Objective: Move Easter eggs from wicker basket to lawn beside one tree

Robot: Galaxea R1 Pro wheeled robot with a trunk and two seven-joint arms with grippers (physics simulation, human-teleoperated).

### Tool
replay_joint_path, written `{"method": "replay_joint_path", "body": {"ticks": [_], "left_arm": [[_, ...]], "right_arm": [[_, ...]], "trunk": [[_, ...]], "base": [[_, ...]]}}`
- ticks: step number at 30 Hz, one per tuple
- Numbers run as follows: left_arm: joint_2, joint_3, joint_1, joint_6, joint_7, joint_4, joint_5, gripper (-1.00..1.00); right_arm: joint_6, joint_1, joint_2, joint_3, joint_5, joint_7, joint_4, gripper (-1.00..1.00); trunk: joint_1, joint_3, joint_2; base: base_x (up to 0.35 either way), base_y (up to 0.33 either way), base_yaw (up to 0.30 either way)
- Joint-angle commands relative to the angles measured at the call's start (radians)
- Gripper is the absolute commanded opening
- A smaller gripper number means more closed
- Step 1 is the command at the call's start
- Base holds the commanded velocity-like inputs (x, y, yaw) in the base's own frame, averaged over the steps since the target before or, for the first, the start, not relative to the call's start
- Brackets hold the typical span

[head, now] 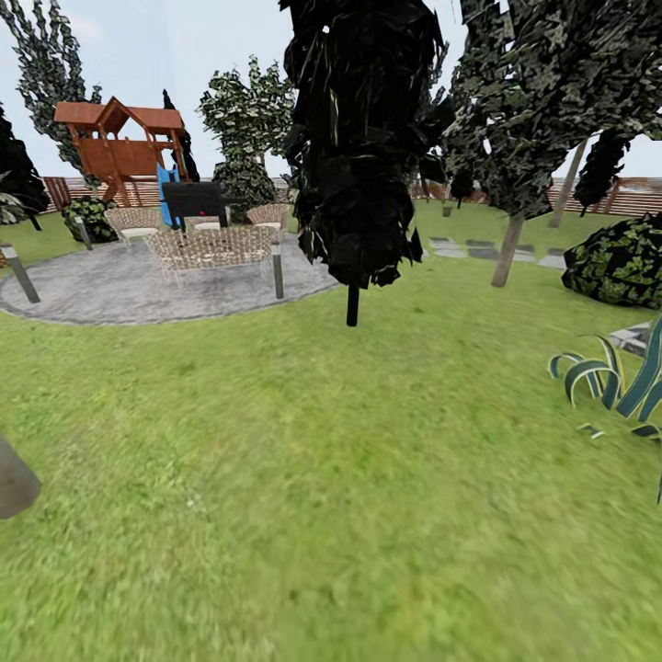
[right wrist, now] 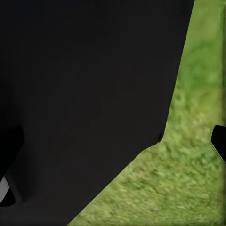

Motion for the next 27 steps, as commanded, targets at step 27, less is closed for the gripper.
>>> {"method": "replay_joint_path", "body": {"ticks": [27], "left_arm": [[-0.001, 0.005, 0.000, 0.004, 0.000, -0.001, 0.004, 1.00]], "right_arm": [[0.001, -0.001, 0.002, 0.004, 0.002, 0.001, 0.001, 1.00]], "trunk": [[0.001, -0.001, 0.000]], "base": [[0.332, 0.000, 0.000]]}}
